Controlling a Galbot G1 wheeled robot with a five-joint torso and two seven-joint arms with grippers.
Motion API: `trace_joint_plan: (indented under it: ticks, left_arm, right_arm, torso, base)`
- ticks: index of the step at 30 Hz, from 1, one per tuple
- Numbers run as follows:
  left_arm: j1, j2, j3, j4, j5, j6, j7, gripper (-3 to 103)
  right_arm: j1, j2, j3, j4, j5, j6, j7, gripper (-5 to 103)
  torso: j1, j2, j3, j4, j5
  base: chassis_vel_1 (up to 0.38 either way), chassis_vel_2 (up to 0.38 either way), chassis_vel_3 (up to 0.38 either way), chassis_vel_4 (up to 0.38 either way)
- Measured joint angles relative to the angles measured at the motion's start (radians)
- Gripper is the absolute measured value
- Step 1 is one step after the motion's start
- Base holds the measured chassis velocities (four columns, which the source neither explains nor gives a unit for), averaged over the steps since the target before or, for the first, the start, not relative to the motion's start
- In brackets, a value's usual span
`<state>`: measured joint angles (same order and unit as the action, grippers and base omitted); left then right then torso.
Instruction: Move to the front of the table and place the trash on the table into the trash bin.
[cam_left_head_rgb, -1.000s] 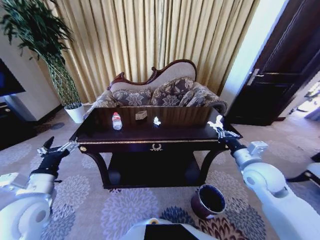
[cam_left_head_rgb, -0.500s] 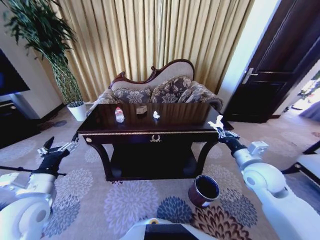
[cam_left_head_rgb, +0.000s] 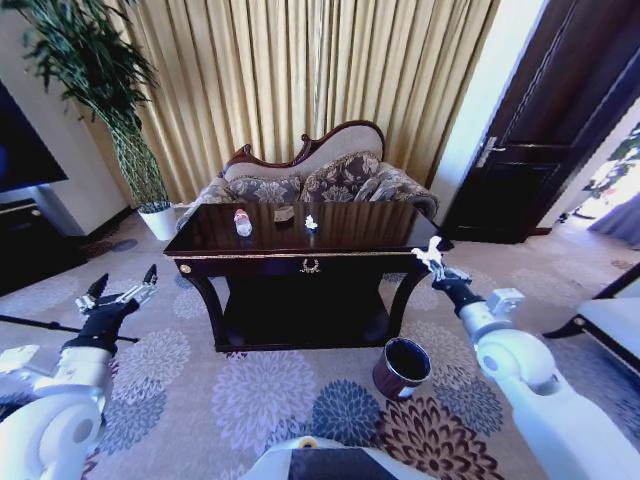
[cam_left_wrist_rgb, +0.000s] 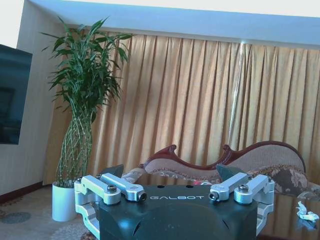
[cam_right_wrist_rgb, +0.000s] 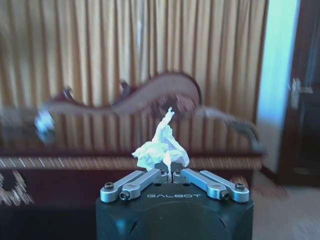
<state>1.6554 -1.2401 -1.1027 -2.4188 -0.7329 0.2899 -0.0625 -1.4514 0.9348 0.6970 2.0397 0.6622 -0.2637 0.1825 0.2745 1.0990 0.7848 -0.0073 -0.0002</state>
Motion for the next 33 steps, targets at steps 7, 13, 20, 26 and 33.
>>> trace_joint_plan:
  ticks: [7,13,20,26,33]
  left_arm:
    - [-0.004,-0.003,0.0,-0.011,0.001,0.0,0.0,100]
    - [0.0,0.0,-0.002,-0.021,0.001,0.0,-0.002,100]
    - [0.002,0.013,-0.011,-0.043,-0.002,0.002,-0.007,100]
    - [0.005,0.023,-0.02,-0.047,-0.009,0.003,-0.011,100]
    - [0.003,0.023,-0.018,-0.054,-0.011,0.004,-0.012,100]
  right_arm:
    - [0.019,0.074,-0.071,-0.259,-0.091,0.036,-0.033,0]
    - [0.094,0.129,-0.119,-0.485,-0.132,0.072,-0.056,0]
    - [0.182,0.163,-0.142,-0.734,-0.162,0.119,-0.07,0]
    - [0.243,0.165,-0.15,-0.883,-0.196,0.174,-0.089,0]
    - [0.249,0.175,-0.158,-0.905,-0.222,0.201,-0.095,0]
  torso:
    - [0.0,0.0,0.0,-0.0002,0.0002]
    - [0.0,0.0,0.0,0.0002,0.0]
    - [0.0,0.0,0.0,-0.0001,0.0002]
    - [0.0,0.0,0.0,0.0,0.0]
    - [0.0,0.0,0.0,-0.0001,0.0]
  base:
    - [0.0,0.0,0.0,0.0]
    - [0.0,0.0,0.0,0.0]
    - [0.0,0.0,0.0,0.0]
    - [0.0,0.0,0.0,0.0]
    - [0.0,0.0,0.0,0.0]
